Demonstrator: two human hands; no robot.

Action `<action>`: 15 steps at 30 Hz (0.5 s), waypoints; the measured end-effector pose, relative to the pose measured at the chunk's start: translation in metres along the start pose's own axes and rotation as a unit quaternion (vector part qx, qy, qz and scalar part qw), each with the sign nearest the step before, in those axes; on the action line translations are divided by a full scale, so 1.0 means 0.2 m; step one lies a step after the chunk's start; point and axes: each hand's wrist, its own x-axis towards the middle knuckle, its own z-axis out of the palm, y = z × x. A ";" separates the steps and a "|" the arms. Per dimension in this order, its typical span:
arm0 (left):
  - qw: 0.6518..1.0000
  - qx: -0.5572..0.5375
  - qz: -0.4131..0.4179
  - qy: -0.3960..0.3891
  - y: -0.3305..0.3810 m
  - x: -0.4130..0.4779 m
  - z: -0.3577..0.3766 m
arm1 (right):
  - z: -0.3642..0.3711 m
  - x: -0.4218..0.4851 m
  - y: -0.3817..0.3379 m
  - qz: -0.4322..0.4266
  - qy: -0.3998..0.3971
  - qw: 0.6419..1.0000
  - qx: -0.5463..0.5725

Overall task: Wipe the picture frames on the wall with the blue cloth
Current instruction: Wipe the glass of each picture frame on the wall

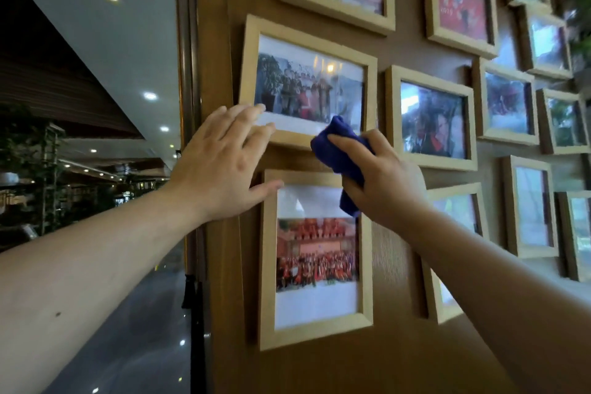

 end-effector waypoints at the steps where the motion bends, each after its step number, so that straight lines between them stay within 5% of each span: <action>1: 1.000 -0.001 -0.017 0.010 -0.02 0.03 -0.01 | 0.00 0.07 -0.01 0.010 0.010 1.000 0.010; 15: 0.987 -0.004 -0.155 0.043 -0.11 0.18 0.08 | 0.13 0.69 -0.17 -0.018 0.057 0.998 0.008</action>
